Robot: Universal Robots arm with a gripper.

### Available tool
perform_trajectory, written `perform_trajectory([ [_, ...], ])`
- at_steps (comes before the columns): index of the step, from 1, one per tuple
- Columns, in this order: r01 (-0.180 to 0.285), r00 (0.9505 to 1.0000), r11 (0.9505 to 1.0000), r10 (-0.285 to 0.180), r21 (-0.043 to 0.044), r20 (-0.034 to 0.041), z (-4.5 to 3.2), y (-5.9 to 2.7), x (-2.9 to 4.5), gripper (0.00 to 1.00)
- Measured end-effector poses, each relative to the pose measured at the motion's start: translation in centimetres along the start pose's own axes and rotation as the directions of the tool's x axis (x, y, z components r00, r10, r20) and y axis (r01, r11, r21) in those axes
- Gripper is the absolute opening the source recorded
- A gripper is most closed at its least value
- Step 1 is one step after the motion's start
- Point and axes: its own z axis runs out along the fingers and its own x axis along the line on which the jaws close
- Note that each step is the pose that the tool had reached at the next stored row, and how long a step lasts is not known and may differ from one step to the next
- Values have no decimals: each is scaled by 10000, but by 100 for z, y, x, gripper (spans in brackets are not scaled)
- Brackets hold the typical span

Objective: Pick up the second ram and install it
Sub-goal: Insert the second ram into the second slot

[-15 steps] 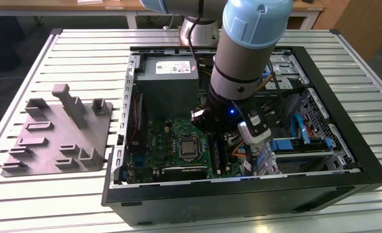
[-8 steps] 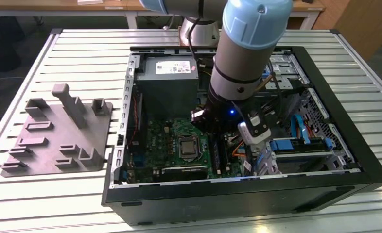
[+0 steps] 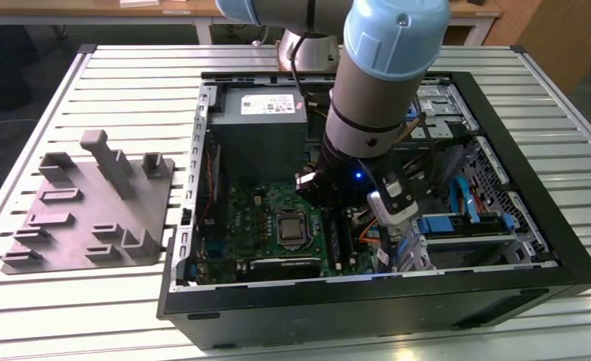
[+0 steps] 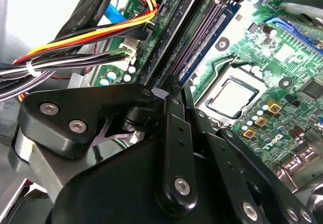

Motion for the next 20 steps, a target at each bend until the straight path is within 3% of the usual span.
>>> perform_trajectory([
  [20,12,10000,10000,-12,-6,-1,4,40,1,14],
])
